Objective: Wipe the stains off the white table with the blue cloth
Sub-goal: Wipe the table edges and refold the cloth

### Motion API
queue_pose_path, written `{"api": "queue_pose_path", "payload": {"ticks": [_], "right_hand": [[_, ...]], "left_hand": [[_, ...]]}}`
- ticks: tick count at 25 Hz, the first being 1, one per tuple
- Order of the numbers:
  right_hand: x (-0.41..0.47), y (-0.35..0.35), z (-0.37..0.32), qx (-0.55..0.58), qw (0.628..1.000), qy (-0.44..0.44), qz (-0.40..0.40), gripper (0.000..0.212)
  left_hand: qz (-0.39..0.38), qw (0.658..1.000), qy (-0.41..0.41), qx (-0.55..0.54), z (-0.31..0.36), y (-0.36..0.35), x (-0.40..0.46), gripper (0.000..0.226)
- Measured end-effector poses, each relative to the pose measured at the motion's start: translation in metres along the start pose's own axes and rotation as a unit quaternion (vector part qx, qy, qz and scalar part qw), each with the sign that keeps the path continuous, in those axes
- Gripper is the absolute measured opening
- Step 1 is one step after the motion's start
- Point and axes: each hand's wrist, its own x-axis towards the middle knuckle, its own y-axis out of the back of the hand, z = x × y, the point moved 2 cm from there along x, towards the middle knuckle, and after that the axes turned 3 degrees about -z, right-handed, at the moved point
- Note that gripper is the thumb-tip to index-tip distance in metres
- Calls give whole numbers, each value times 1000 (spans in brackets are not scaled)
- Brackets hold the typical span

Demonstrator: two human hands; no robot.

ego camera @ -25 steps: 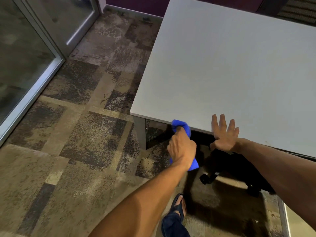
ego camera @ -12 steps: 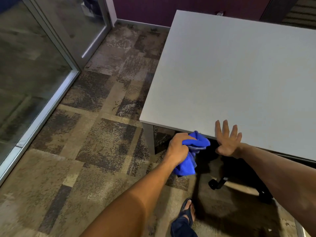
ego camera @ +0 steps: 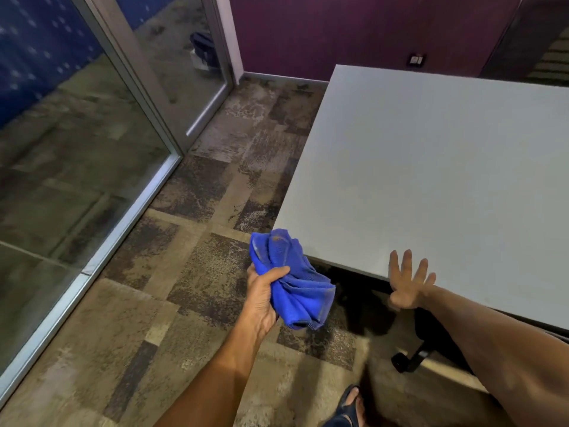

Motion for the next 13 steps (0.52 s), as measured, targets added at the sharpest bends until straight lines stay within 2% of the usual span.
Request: {"api": "queue_pose_path", "payload": {"ticks": [2,5,6,8,9,11,13], "right_hand": [[-5,4,0,-14,1000,-2,-24,110],[-16,19,2,-59,997,0,-53,105],[-21,27,2,-70,996,3,-56,97],[-33,42,-2,-71,996,22,-49,73],[-41,49,-9,-54,996,39,-54,63],[-57,62,-37,0,995,82,-62,63],[-76,71,-84,106,984,140,-32,60]], "left_hand": [[22,1000,9,-9,16,-2,-13,73],[25,999,-38,-15,50,-1,-31,52],[26,998,-55,-26,61,-2,-36,47],[24,997,-62,-48,81,1,-44,51],[11,997,-54,-60,88,3,-45,56],[-24,995,-37,-85,105,5,-50,58],[-56,994,-27,-95,122,15,-52,55]]}}
